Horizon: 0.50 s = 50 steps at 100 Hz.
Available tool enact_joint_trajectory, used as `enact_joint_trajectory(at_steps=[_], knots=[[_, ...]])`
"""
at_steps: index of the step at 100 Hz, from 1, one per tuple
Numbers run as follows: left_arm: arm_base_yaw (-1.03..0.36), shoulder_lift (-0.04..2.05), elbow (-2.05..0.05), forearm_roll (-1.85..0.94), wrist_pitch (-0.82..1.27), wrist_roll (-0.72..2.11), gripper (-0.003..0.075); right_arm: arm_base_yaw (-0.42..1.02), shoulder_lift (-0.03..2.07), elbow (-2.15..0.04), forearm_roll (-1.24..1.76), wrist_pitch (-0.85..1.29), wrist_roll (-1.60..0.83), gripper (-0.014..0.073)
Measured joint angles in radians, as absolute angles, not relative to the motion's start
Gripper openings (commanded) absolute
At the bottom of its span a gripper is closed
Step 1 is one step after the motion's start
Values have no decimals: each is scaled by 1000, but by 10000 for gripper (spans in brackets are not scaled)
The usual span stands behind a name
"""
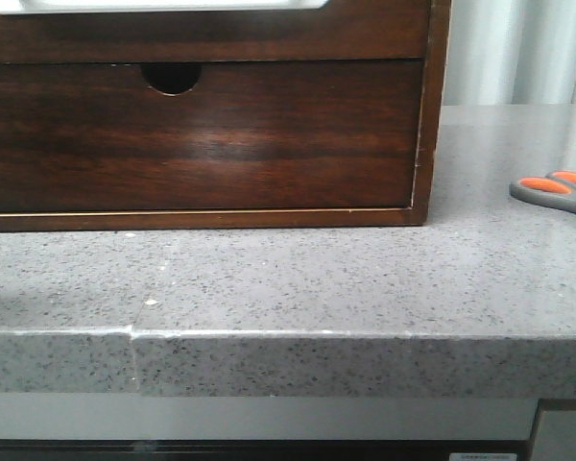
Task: Put scissors in drawer with both arms
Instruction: 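Grasp the white drawer handle with the left gripper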
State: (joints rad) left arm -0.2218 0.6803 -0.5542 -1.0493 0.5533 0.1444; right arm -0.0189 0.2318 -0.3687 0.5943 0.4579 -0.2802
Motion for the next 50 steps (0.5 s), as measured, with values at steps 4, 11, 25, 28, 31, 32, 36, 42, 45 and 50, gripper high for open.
enact_joint_trajectory(at_steps=[4,11,25,28,31,32,36,42,45,50], knots=[[-229,724,-566,-1140,555,173,421,-19,251,-373,597,462,-261,350],[-243,788,-579,-1315,553,245,412,-19,277,-373,605,466,-226,355],[-274,889,-583,-1651,534,393,399,-19,305,-373,628,481,-205,355],[-278,905,-585,-1692,526,414,398,-19,307,-373,631,481,-202,355],[-283,922,-589,-1726,514,428,398,-19,309,-373,634,481,-200,354],[-287,925,-589,-1731,511,432,398,-19,309,-373,636,481,-200,354],[-290,942,-593,-1755,497,441,395,-19,309,-373,638,483,-200,353],[-290,961,-598,-1772,485,452,382,-19,309,-373,641,483,-199,353],[-290,972,-599,-1779,478,452,377,-19,309,-373,642,483,-199,353],[-290,988,-604,-1785,473,454,363,-19,309,-373,644,483,-198,353]])
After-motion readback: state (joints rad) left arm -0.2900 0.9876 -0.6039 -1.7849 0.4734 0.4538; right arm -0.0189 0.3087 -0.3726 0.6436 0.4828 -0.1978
